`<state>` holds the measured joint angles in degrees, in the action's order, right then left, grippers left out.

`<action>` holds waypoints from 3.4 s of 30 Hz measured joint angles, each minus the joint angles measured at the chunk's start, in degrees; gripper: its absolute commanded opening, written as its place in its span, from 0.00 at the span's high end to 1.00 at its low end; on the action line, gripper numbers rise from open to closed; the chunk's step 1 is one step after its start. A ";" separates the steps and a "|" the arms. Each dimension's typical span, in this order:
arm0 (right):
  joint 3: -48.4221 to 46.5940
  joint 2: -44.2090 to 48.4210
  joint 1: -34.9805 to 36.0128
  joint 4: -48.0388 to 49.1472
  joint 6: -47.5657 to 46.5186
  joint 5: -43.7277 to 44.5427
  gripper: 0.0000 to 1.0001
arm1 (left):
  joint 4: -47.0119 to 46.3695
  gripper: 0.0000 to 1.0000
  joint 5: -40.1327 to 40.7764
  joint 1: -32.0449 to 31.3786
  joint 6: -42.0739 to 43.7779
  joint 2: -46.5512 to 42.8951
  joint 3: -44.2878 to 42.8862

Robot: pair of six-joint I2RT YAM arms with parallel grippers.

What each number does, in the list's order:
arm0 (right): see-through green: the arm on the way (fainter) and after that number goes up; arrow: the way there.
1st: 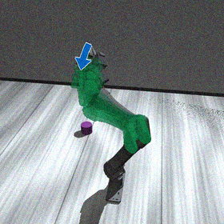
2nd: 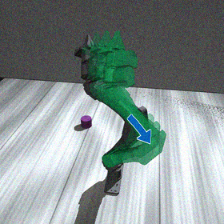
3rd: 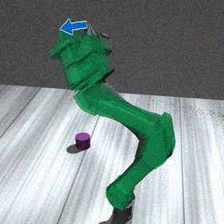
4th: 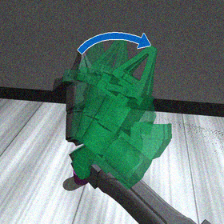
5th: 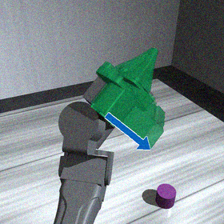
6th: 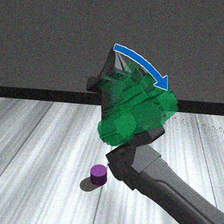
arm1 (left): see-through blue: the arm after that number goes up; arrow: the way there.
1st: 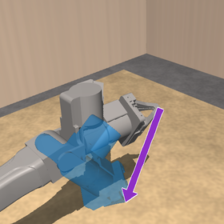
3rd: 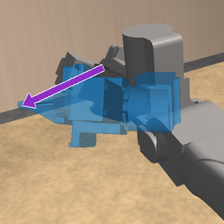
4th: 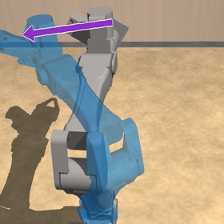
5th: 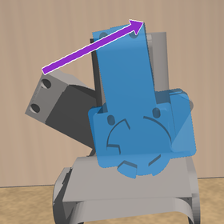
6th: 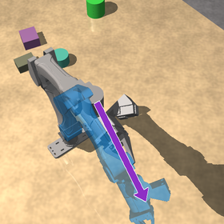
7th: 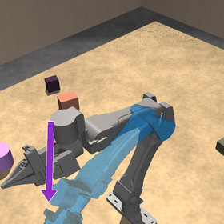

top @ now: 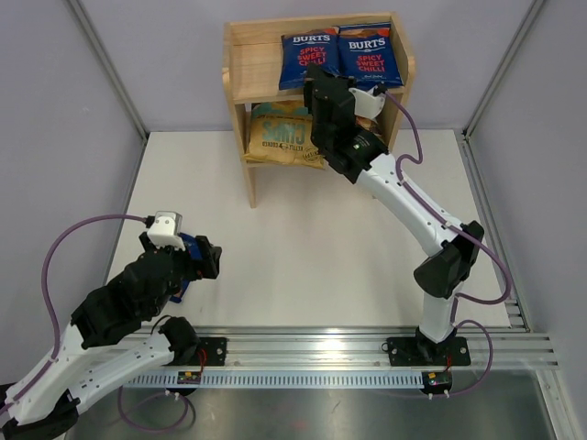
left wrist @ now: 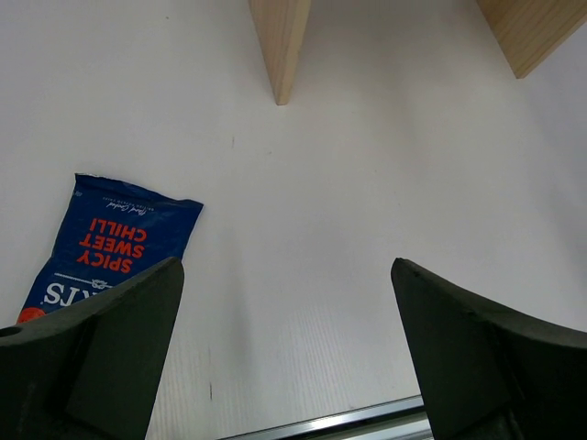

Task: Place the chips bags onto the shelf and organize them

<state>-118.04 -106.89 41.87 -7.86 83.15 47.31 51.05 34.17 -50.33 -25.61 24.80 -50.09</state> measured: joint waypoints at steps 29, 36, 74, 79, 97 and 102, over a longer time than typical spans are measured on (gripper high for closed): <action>-18.27 -4.55 -2.99 -25.33 -1.84 -5.55 0.40 | -0.15 0.01 -0.35 0.04 0.13 -0.81 0.09; -24.50 -4.81 -3.04 -32.17 -2.14 -9.62 0.46 | -0.15 0.01 -0.37 0.04 0.13 -0.81 0.09; -18.82 -2.69 -6.69 -32.65 -0.90 -15.15 0.35 | -0.07 0.01 0.63 0.04 0.00 -1.18 0.09; -17.49 -0.37 -6.69 -33.66 -2.43 -16.81 0.26 | 0.15 0.01 1.95 0.04 -0.70 -1.18 0.09; 27.63 36.96 -6.80 -19.10 -20.22 -31.04 0.01 | 4.52 0.01 11.17 5.40 -6.60 -3.76 -0.09; 46.58 49.09 -6.84 -15.06 -24.65 -35.10 0.01 | 6.40 0.01 14.16 9.44 -8.94 -7.69 -0.22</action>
<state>-71.46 -57.80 35.03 -22.92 58.50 12.21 57.45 48.34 -40.88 -34.54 17.10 -50.30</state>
